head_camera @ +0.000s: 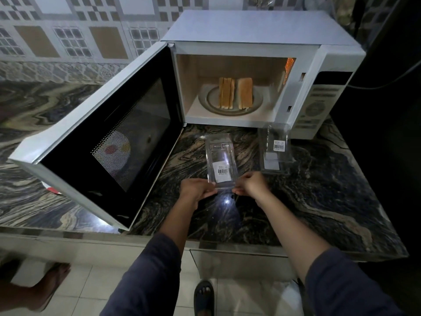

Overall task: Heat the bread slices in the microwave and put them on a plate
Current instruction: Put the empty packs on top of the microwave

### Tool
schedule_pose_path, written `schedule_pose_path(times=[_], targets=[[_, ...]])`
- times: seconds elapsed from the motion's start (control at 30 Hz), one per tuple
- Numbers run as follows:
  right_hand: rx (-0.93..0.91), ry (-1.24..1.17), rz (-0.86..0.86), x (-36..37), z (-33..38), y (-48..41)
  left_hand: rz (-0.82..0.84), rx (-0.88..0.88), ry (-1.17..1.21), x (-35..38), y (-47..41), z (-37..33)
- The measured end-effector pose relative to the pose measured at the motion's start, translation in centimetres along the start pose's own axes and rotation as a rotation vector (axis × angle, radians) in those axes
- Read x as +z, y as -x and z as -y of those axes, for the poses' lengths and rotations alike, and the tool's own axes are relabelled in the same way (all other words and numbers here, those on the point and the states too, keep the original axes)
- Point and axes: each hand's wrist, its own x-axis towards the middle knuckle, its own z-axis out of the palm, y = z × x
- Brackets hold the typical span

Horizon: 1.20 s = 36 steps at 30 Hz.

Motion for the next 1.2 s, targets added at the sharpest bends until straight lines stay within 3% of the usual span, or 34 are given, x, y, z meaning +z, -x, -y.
schedule_pose_path(times=[0.27,0.5,0.67,0.77,0.87,0.93,1.03,1.2], targets=[[0.049,-0.010,0.008,0.2,0.3,0.1,-0.075,-0.047,-0.072,0.5,0.0,-0.1],[0.012,-0.043,-0.014,0.5,-0.4,-0.1,-0.129,0.137,-0.255,0.1,-1.4,1.1],[-0.193,0.181,-0.166,-0.5,-1.2,1.0,-0.292,0.394,-0.711,0.9,1.1,0.4],[-0.384,0.102,-0.370,-2.1,-1.9,3.0,-0.383,0.726,-0.616,1.6,3.1,0.1],[-0.519,-0.068,-0.571,-4.2,-3.0,4.5,-0.247,0.868,-0.525,4.1,4.3,-0.2],[-0.512,-0.125,-0.657,-5.7,-3.1,4.5,-0.145,0.824,-0.601,6.7,4.8,-0.6],[-0.420,-0.203,-0.692,-8.1,-2.3,3.3,0.008,0.489,-0.706,10.2,4.5,-0.6],[-0.101,-0.209,-0.447,-10.5,-0.4,0.2,0.115,0.204,-0.656,13.2,2.1,1.0]])
